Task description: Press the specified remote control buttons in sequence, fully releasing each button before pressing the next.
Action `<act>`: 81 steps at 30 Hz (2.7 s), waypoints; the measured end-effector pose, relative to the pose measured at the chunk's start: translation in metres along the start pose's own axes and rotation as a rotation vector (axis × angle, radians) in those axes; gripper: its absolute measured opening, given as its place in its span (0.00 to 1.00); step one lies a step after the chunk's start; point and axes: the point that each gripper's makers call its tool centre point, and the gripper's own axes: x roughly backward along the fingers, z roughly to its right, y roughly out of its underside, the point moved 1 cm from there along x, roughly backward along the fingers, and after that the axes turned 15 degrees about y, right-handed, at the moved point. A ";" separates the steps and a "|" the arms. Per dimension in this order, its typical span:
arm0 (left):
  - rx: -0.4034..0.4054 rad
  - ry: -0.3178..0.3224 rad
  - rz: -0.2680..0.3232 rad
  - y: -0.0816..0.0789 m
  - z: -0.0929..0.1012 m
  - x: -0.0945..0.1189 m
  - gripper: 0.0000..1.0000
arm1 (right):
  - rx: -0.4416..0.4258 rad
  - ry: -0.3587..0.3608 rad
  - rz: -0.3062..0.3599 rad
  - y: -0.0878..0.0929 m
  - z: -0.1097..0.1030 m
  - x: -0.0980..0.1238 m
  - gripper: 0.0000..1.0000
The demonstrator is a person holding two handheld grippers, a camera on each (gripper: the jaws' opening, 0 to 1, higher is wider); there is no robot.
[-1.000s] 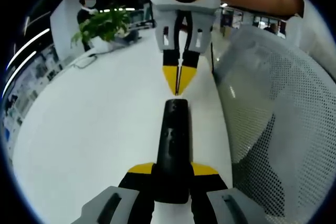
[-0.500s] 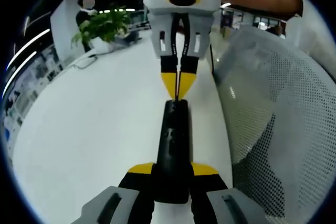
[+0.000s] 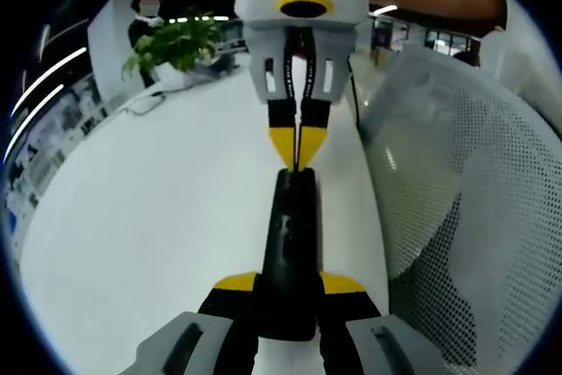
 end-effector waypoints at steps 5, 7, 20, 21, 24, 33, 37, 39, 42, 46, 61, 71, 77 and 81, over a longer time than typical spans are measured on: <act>0.001 -0.002 0.005 0.000 0.001 0.000 0.24 | 0.009 -0.016 -0.019 0.000 0.000 0.000 0.00; 0.002 -0.002 0.007 0.000 0.001 0.000 0.24 | 0.008 -0.019 -0.022 0.000 0.000 0.000 0.00; 0.000 0.000 0.009 0.000 0.001 0.000 0.24 | 0.004 -0.018 -0.020 0.000 -0.001 0.001 0.00; 0.000 0.000 0.009 0.000 0.001 0.000 0.24 | 0.004 -0.018 -0.018 0.001 -0.001 0.001 0.00; -0.001 0.002 0.007 -0.001 0.002 0.000 0.24 | -0.004 -0.019 -0.014 0.001 0.000 0.002 0.00; -0.003 0.004 0.017 -0.001 0.001 0.000 0.24 | -0.010 0.018 0.000 -0.003 0.011 0.011 0.00; -0.004 0.010 0.027 0.000 0.001 0.000 0.24 | -0.016 0.029 0.016 -0.008 0.015 0.015 0.00; -0.002 0.011 0.032 0.000 0.001 0.000 0.24 | -0.012 0.035 0.018 -0.009 0.016 0.016 0.00; -0.002 0.009 0.037 -0.001 0.001 0.000 0.24 | -0.006 0.038 0.023 -0.013 0.018 0.019 0.00; -0.003 0.009 0.042 0.000 0.000 0.000 0.24 | 0.006 0.043 0.029 -0.017 0.020 0.021 0.00; -0.003 0.005 0.048 -0.001 0.000 0.000 0.24 | 0.039 0.031 0.013 -0.020 0.020 0.020 0.00; -0.002 0.002 0.052 -0.001 0.001 0.001 0.24 | 0.040 -0.009 -0.010 -0.014 0.008 0.006 0.00; -0.003 0.005 0.053 0.000 0.000 0.001 0.24 | 0.033 -0.017 -0.020 -0.011 0.007 0.003 0.00; -0.003 0.005 0.052 0.000 0.000 0.001 0.24 | 0.028 -0.023 -0.019 -0.011 0.005 0.002 0.00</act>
